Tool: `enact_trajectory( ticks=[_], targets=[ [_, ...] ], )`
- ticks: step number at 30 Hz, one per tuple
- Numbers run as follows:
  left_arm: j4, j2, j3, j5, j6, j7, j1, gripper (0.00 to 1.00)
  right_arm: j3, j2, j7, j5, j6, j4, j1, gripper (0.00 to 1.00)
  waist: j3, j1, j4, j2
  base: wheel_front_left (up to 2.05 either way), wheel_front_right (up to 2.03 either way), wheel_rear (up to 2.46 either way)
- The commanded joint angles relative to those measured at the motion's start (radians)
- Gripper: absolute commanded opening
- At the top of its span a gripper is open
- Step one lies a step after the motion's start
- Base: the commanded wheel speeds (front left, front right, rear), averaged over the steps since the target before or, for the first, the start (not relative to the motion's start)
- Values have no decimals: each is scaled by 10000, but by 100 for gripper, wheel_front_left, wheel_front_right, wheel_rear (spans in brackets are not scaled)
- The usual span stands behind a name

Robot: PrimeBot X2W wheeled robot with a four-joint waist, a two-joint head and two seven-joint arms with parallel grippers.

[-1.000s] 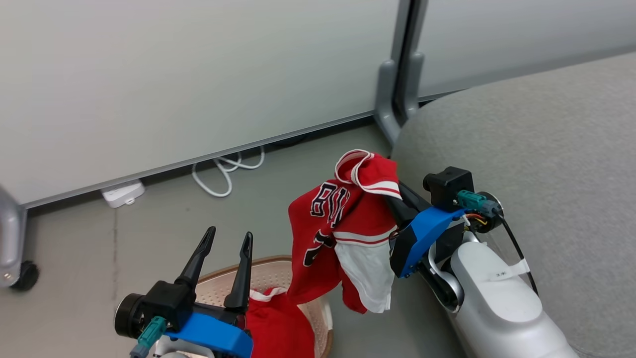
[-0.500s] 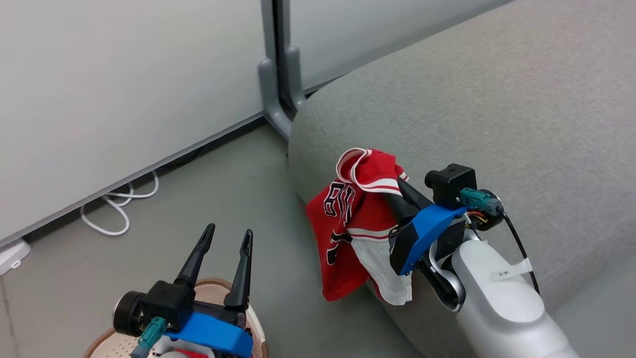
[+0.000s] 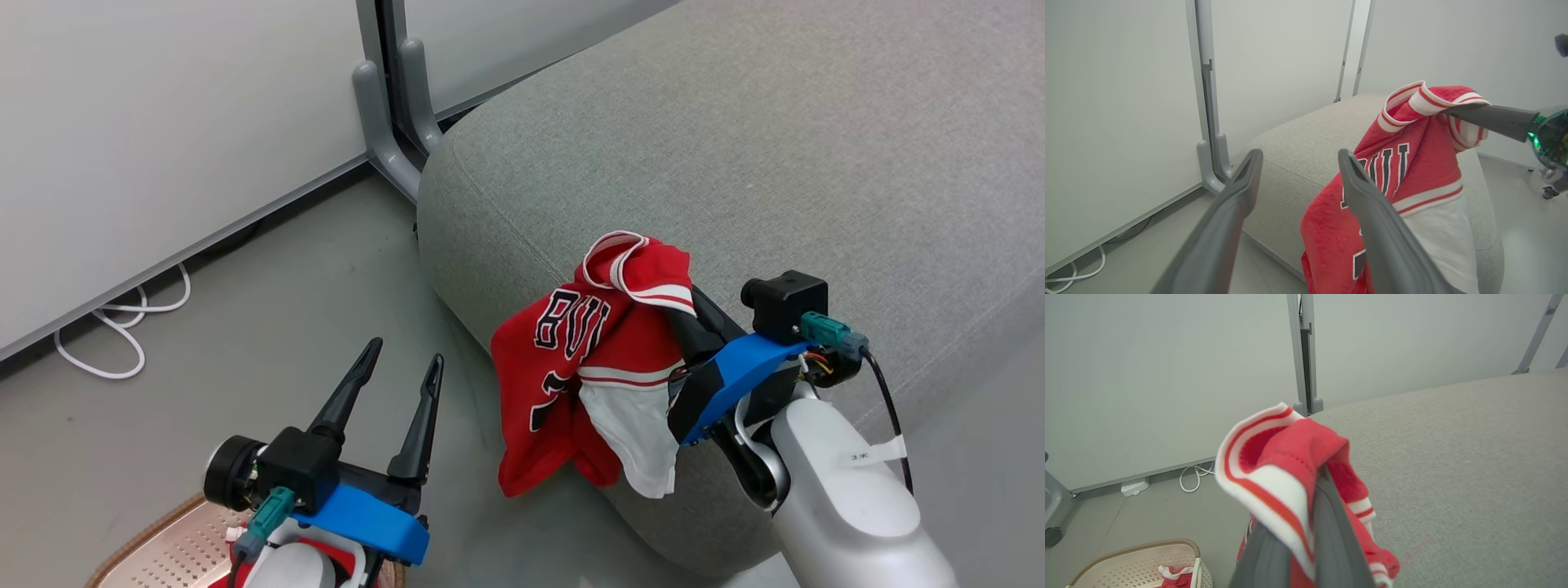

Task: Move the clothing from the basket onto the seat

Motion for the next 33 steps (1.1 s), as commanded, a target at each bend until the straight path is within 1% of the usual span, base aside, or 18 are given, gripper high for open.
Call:
enact_trajectory(
  ticks=[1,3,8,10,11,15,19,21,25,29,33],
  targets=[
    [24,96,21,-23,-59,-27,-135,100,-50,10,72,133,4,-47,22,0,76,1,-5,0,0,0,0],
    [-28,188,73,-12,-58,-27,-209,100,-196,7,212,452,4,-75,-268,0,272,1,-18,0,0,0,0],
    [-221,499,264,140,-35,-27,-373,100,-976,13,688,899,4,434,-2057,0,1109,1,-61,0,0,0,0],
    [-402,712,294,282,-35,-27,-482,100,-1507,3,787,867,5,802,-3068,0,1614,1,-72,0,0,0,0],
    [-499,812,243,339,-35,-27,-612,100,-1905,-25,791,772,3,1016,-3543,0,1867,1,29,0,0,0,0],
    [-891,1172,-98,527,-35,-25,-1214,100,-3525,-834,706,496,5,1650,-5310,0,3135,1,745,0,0,0,0],
    [-1384,1463,-302,626,-36,-27,-1939,100,-4770,-1982,498,-36,3,1983,-6499,0,4350,1,1443,0,0,0,0],
    [-1644,1604,-342,671,-36,-25,-2265,100,-5317,-2406,388,-208,5,2060,-6881,0,4952,1,1733,0,0,0,0],
    [-2061,1812,-307,750,-34,-27,-2831,100,-6185,-2779,153,-420,5,2289,-7029,0,5953,1,2194,0,0,0,0],
    [-2376,1860,-297,766,-31,-26,-3255,100,-6828,-2873,-113,-540,5,2746,-6707,0,6587,1,2518,0,0,0,0],
    [-2475,1910,-338,817,-33,-27,-3477,100,-7205,-2634,-405,-664,5,3375,-6435,0,6902,1,2658,0,0,0,0]
  ],
)
